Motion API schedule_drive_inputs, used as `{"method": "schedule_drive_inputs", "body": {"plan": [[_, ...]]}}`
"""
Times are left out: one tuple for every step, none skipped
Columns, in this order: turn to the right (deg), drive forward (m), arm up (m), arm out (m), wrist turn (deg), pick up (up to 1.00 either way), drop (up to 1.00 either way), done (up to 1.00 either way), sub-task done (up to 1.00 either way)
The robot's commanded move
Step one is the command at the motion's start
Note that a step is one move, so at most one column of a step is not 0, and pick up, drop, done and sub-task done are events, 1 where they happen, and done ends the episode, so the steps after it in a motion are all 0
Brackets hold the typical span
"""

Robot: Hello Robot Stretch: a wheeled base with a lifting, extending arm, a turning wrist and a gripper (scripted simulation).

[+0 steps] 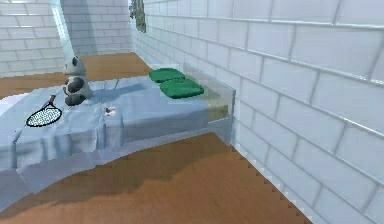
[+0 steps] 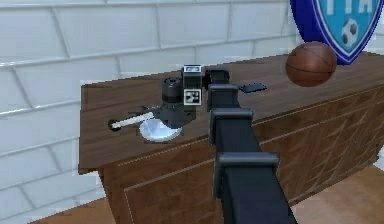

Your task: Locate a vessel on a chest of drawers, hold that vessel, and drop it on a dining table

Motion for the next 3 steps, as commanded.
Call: {"method": "schedule_drive_inputs", "body": {"plan": [[0.0, 0.0, 0.0, 0.0, 21.0, 0.0, 0.0, 0.0, 0.0], [0.0, 0.0, -0.1, 0.0, 0.0, 0.0, 0.0, 0.0, 0.0], [0.0, 0.0, 0.0, 0.0, 0.0, 1.0, 0.0, 0.0, 0.0]]}}
